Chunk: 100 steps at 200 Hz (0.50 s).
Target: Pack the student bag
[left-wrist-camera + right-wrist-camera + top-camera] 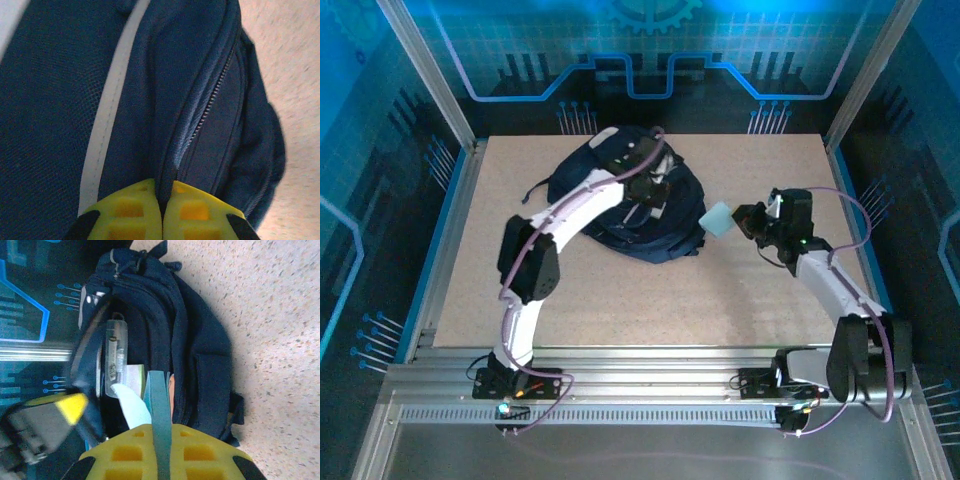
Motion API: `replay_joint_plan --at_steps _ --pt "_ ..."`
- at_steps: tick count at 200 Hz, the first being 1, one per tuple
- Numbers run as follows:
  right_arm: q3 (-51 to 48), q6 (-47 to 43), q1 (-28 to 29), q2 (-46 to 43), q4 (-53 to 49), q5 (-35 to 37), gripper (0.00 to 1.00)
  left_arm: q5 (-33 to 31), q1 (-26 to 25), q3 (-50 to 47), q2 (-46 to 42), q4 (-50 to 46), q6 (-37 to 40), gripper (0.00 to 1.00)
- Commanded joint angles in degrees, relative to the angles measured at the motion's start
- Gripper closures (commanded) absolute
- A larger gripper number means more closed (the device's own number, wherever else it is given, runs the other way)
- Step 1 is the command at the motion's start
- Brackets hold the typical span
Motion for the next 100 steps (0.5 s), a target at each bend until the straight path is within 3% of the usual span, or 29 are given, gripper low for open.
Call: replay_joint_plan --at_steps 1,100 --pt "3.25 4.00 3.49 3.52 7.32 2.87 1.00 11.37 0.80 -1.10 -5.61 2.49 -5.48 1.00" --pt "15.36 17.05 17.57 28.33 29.62 7.63 1.00 15.17 1.03 -4.05 -8.68 8.19 -9.42 1.00"
